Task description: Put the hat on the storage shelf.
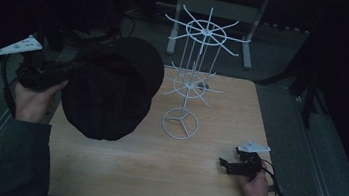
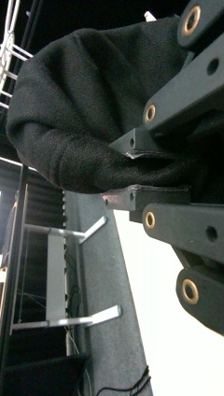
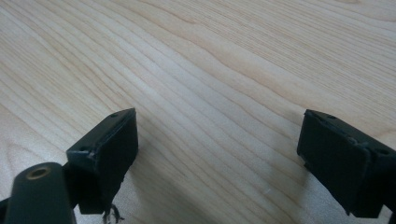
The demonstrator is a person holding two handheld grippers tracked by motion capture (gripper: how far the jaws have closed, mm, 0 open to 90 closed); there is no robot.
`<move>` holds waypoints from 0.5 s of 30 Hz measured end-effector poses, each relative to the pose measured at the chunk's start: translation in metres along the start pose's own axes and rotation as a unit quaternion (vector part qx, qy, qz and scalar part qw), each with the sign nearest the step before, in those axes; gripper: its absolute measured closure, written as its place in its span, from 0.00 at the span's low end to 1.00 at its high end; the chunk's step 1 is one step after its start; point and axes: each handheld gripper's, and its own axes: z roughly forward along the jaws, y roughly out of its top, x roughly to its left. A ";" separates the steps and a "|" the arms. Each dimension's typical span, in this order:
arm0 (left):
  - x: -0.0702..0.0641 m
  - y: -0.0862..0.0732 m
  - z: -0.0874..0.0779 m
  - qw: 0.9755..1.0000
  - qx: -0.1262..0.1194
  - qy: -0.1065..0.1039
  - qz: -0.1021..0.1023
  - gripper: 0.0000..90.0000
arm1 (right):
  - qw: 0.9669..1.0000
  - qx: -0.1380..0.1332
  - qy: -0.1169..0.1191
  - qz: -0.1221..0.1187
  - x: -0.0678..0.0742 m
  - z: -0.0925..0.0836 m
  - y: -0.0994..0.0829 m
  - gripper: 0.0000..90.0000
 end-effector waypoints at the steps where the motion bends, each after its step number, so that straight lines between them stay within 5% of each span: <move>1: 0.000 0.000 0.000 1.000 0.000 0.000 0.000 0.89 | 1.000 0.000 0.000 0.000 0.000 0.000 0.000 0.14; 15: -0.001 0.008 0.002 0.999 -0.024 -0.027 -0.010 0.89 | 1.000 0.000 0.000 0.000 0.000 0.000 0.000 0.14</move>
